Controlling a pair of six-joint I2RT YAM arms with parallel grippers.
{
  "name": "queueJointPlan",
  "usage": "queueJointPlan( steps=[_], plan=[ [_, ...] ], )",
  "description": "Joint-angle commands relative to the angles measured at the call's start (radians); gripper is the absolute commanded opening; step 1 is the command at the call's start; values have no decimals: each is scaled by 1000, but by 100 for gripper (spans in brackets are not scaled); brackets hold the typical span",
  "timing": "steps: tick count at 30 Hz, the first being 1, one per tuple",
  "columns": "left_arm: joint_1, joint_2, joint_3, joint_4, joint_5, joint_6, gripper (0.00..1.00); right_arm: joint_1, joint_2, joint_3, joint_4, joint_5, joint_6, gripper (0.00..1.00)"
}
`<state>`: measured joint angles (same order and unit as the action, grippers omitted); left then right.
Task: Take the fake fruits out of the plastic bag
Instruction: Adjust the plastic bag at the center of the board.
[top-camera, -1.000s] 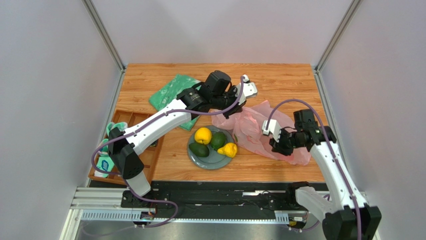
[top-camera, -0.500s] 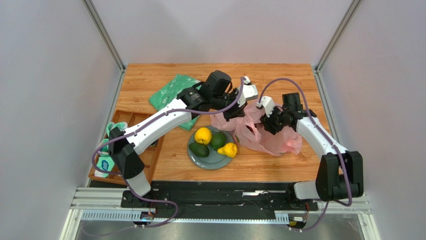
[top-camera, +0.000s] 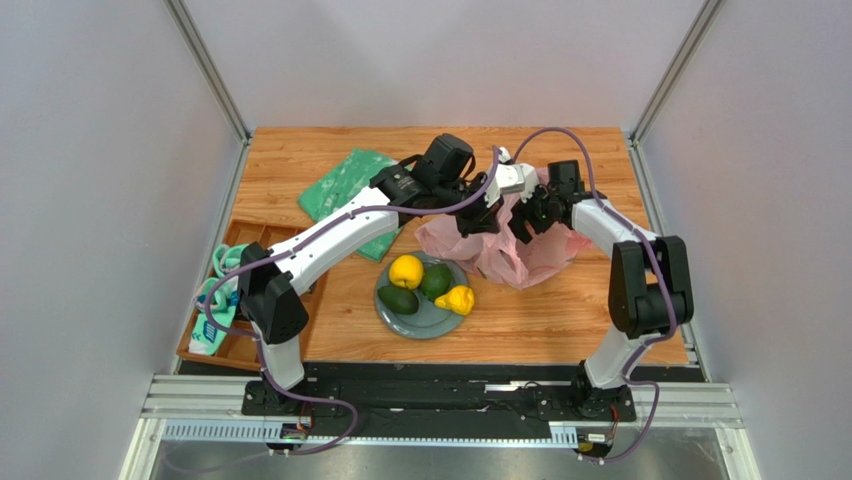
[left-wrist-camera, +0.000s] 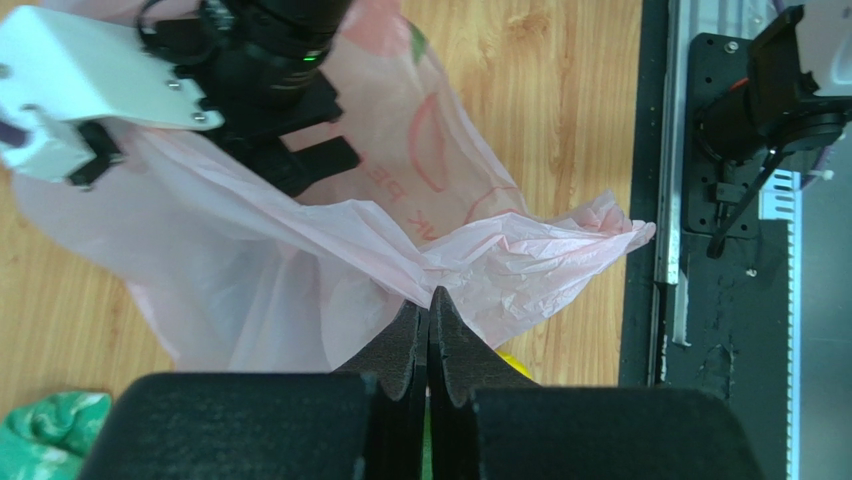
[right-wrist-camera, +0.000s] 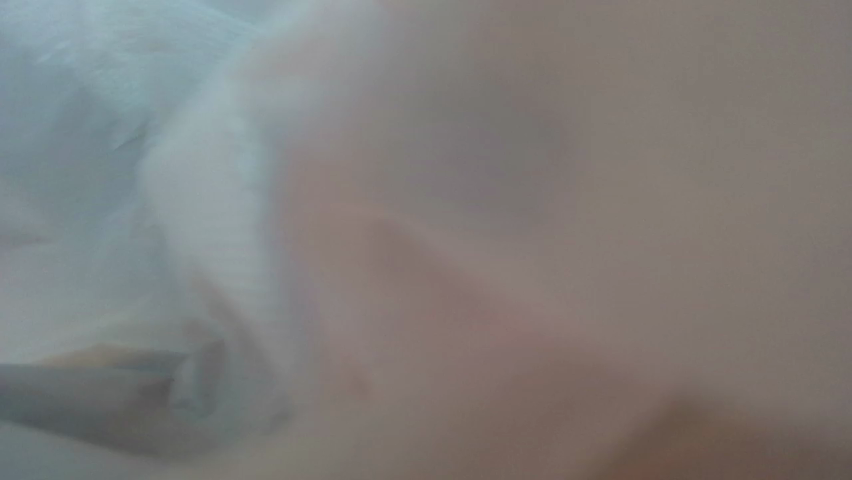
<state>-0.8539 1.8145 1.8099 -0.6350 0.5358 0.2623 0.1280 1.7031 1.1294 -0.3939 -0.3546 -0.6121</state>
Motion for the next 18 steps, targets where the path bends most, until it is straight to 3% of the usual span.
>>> queueJointPlan(
  steps=[1, 9, 13, 18],
  plan=[
    [-4, -1, 45, -28, 131, -24, 0, -7, 104, 116, 43, 22, 86, 81],
    [-28, 5, 32, -38, 110, -5, 0, -19, 233, 277, 26, -110, 143, 84],
    [-37, 15, 54, -40, 93, 23, 0, -33, 265, 310, -3, 21, 156, 84],
    [-46, 26, 80, -35, 99, 26, 0, -175, 187, 187, -75, 80, 189, 82]
  ],
)
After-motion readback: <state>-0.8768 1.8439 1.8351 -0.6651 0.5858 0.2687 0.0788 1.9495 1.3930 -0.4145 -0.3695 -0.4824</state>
